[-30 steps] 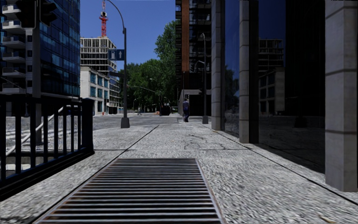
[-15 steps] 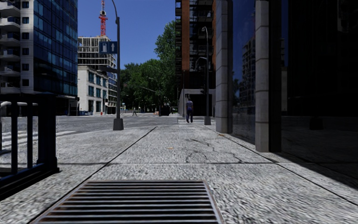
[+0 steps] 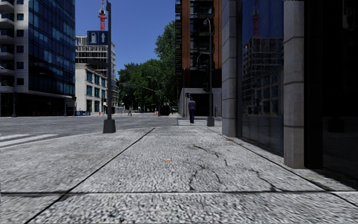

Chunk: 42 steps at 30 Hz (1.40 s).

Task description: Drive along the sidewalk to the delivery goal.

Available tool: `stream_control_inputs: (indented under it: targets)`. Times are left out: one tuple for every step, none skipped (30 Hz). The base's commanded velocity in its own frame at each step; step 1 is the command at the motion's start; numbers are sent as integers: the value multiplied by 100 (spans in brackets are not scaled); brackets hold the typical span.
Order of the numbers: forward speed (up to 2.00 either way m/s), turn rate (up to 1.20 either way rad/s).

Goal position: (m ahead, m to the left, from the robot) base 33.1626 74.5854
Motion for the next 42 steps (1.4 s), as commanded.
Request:
stream_control_inputs:
  targets:
    - [200,0]
    - [200,0]
    - [200,0]
    - [200,0]
    - [200,0]
    - [200,0]
    - [200,0]
    - [200,0]
    - [200,0]
    - [200,0]
    - [200,0]
    - [200,0]
    - [200,0]
    - [200,0]
    - [200,0]
    - [200,0]
    - [200,0]
    - [200,0]
    - [200,0]
    - [200,0]
    - [200,0]
    - [200,0]
    - [200,0]
    - [200,4]
    - [200,15]
    - [200,26]
    - [200,40]
    - [200,49]
    - [200,49]
    - [200,51]
    - [200,52]
    - [200,52]
    - [200,53]
    - [200,53]
    - [200,53]
    - [200,53]
    - [200,53]
    - [200,53]
    - [200,53]
    - [200,53]
    - [200,53]
    - [200,53]
